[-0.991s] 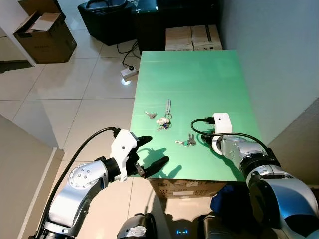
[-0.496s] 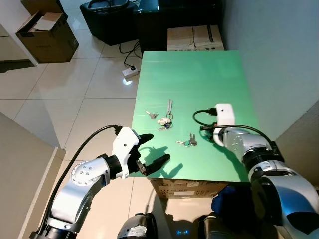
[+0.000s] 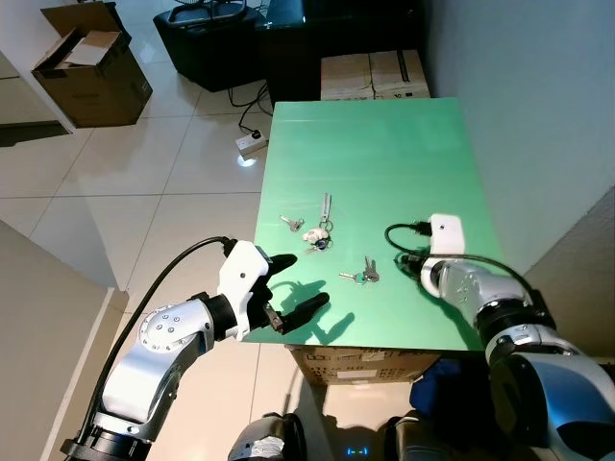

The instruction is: Hang keys on a hook

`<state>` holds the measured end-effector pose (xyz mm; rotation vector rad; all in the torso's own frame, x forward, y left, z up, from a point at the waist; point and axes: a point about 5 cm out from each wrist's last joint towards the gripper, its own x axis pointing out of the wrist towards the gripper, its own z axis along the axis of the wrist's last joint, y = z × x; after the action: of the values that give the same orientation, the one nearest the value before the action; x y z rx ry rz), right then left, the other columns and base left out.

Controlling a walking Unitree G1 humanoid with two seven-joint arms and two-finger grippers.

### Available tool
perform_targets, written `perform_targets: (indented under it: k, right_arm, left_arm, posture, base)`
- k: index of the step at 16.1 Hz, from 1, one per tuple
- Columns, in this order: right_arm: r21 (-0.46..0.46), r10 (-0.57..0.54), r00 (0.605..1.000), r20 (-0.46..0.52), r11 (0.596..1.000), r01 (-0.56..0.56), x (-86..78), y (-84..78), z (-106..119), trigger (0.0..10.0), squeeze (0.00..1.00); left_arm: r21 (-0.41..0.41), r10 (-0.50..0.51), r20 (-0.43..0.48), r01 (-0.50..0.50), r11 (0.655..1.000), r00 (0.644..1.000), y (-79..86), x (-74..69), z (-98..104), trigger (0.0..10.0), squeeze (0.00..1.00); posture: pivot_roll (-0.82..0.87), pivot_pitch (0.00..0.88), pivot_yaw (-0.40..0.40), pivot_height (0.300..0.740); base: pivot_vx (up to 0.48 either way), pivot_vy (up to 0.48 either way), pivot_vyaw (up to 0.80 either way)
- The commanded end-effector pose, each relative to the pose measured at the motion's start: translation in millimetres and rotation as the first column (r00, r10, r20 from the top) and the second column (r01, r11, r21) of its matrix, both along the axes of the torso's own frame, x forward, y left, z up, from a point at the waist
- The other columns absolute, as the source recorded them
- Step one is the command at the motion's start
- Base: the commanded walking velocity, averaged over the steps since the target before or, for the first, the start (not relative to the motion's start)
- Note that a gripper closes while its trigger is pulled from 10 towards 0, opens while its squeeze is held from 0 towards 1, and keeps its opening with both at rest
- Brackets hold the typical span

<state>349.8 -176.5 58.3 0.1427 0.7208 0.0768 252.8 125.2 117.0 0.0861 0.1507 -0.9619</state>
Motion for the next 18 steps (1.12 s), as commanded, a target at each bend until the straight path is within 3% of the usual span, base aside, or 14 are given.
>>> perform_targets:
  k: [1, 3, 4, 6, 7, 8, 9, 10, 12, 13, 14, 16, 18]
  right_arm:
    - [0.014, -0.01, 1.0, 0.024, 1.0, 0.01, 0.2, 3.4, 0.4, 10.0, 1.0]
    - [0.018, -0.038, 0.998, 0.045, 0.999, 0.037, -2.0, 3.7, -1.8, 10.0, 1.0]
    - [0.005, -0.042, 0.994, 0.103, 0.999, 0.042, -2.1, 3.6, 0.0, 10.0, 1.0]
    - [-0.099, 0.021, 0.922, 0.386, 0.995, 0.019, -4.6, 8.2, 16.5, 10.0, 1.0]
    - [-0.115, 0.02, 0.906, 0.422, 0.993, 0.032, -7.9, 9.0, 16.9, 10.0, 1.0]
    - [-0.144, 0.013, 0.894, 0.447, 0.988, 0.058, -13.6, 8.3, 13.4, 10.0, 0.09]
    - [-0.191, -0.01, 0.881, 0.473, 0.975, 0.113, -23.3, 6.1, 5.6, 10.0, 0.0]
    - [-0.219, -0.017, 0.876, 0.481, 0.966, 0.139, -30.3, 5.6, -1.0, 10.0, 0.0]
    - [-0.14, -0.042, 0.88, 0.472, 0.983, 0.122, -47.2, 10.3, -16.0, 10.0, 0.0]
    - [-0.084, -0.08, 0.884, 0.461, 0.988, 0.133, -51.4, 11.2, -21.6, 10.0, 0.87]
    - [-0.066, -0.101, 0.887, 0.45, 0.987, 0.146, -53.8, 12.3, -26.4, 10.0, 1.0]
    - [-0.081, -0.105, 0.897, 0.43, 0.985, 0.154, -53.5, 13.4, -31.8, 10.0, 1.0]
    - [-0.093, -0.159, 0.926, 0.341, 0.975, 0.202, -51.5, 7.2, -41.9, 10.0, 1.0]
  left_arm:
    - [0.017, -0.01, -0.011, 0.01, 1.0, 1.0, 0.2, -2.2, -4.4, 10.0, 0.0]
    - [0.014, -0.012, -0.013, 0.012, 1.0, 1.0, -0.5, -4.2, -4.9, 10.0, 0.0]
    - [0.016, -0.004, -0.011, 0.004, 1.0, 1.0, 0.4, -5.1, -5.7, 10.0, 0.0]
    - [0.015, 0.134, 0.08, -0.136, 0.991, 0.988, 8.3, 4.1, -4.4, 10.0, 0.0]
    - [0.009, 0.158, 0.088, -0.16, 0.987, 0.983, 9.6, 5.1, -4.2, 10.0, 0.0]
    - [0.009, 0.172, 0.091, -0.174, 0.985, 0.981, 11.0, 4.8, -4.5, 10.0, 0.0]
    - [0.011, 0.185, 0.092, -0.187, 0.982, 0.978, 12.8, 3.7, -5.1, 10.0, 0.0]
    - [0.009, 0.193, 0.092, -0.195, 0.981, 0.977, 13.7, 3.1, -5.2, 10.0, 0.0]
    - [0.007, 0.197, 0.102, -0.199, 0.98, 0.975, 15.5, 1.1, -4.8, 10.0, 0.0]
    - [0.009, 0.205, 0.107, -0.207, 0.978, 0.973, 17.6, 1.1, -4.5, 10.0, 0.0]
    - [0.012, 0.212, 0.11, -0.215, 0.977, 0.971, 19.9, 1.0, -4.5, 10.0, 0.0]
    - [0.011, 0.215, 0.114, -0.218, 0.976, 0.97, 21.4, 1.3, -3.1, 10.0, 0.0]
    - [0.008, 0.213, 0.117, -0.216, 0.976, 0.97, 22.6, 0.5, -1.4, 10.0, 0.0]
  posture:
    - [-0.03, 0.162, 0.166, 0.74]
    - [-0.03, 0.164, 0.166, 0.74]
    - [-0.03, 0.165, 0.163, 0.74]
    - [-0.03, 0.154, 0.155, 0.74]
    - [-0.03, 0.154, 0.154, 0.74]
    - [-0.03, 0.153, 0.151, 0.74]
    - [-0.03, 0.156, 0.152, 0.74]
    - [-0.02, 0.162, 0.151, 0.74]
    - [-0.02, 0.166, 0.151, 0.74]
    - [-0.01, 0.168, 0.155, 0.74]
    - [-0.01, 0.169, 0.16, 0.74]
    - [-0.01, 0.172, 0.164, 0.74]
    - [0.0, 0.171, 0.166, 0.74]
  base:
    - [0.0, 0.0, 0.0]
    - [0.0, 0.0, 0.0]
    - [0.0, 0.0, 0.0]
    - [0.0, 0.0, 0.0]
    - [0.0, 0.0, 0.0]
    - [0.0, 0.0, 0.0]
    - [0.0, 0.0, 0.0]
    - [0.0, 0.0, 0.0]
    - [0.0, 0.0, 0.0]
    - [0.0, 0.0, 0.0]
    - [0.0, 0.0, 0.0]
    - [0.0, 0.0, 0.0]
    - [0.0, 0.0, 0.0]
